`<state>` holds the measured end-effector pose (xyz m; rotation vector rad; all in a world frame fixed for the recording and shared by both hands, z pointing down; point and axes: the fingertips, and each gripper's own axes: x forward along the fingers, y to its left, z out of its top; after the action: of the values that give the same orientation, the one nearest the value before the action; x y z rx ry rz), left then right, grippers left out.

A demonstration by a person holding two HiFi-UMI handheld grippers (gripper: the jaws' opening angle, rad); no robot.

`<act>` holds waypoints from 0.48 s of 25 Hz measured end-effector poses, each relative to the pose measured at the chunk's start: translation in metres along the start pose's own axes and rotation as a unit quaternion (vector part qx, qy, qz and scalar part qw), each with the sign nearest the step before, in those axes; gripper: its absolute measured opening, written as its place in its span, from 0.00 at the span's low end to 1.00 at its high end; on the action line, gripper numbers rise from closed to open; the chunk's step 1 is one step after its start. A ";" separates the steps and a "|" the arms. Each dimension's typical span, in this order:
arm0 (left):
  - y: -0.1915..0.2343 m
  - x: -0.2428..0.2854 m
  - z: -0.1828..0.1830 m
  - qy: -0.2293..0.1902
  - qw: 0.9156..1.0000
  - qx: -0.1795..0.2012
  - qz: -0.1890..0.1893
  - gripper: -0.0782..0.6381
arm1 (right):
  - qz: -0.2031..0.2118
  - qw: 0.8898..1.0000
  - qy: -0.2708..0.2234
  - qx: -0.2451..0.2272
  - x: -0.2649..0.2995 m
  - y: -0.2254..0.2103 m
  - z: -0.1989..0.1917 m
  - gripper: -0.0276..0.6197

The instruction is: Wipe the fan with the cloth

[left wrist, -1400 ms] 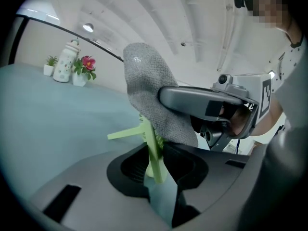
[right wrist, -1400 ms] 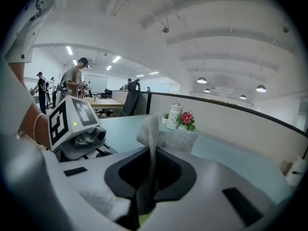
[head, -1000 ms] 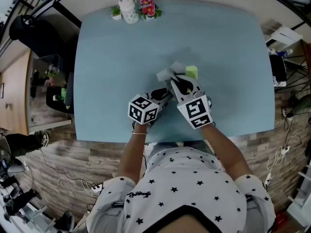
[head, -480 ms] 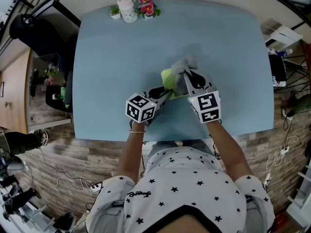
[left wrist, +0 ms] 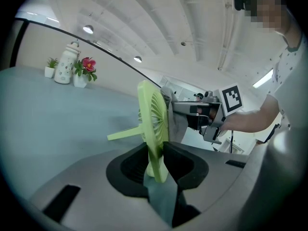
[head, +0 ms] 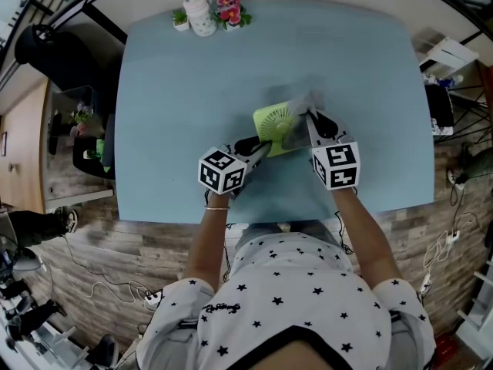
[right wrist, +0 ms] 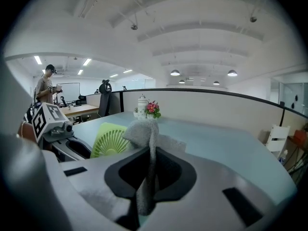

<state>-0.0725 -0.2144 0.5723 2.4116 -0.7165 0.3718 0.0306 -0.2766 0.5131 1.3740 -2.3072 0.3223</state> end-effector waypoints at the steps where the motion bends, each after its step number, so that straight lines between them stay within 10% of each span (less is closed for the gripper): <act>1: 0.000 0.000 0.000 0.000 1.000 -0.001 0.000 0.27 | 0.000 1.000 0.001 0.003 0.000 -0.001 -0.001 0.08; 12: 0.000 -0.008 0.004 -0.034 0.999 -0.015 -0.006 0.34 | 0.013 0.999 -0.035 0.020 -0.020 0.009 0.017 0.08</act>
<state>-0.0787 -0.2135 0.5654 2.4094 -0.7309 0.2730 0.0270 -0.2634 0.4890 1.3974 -2.3899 0.3353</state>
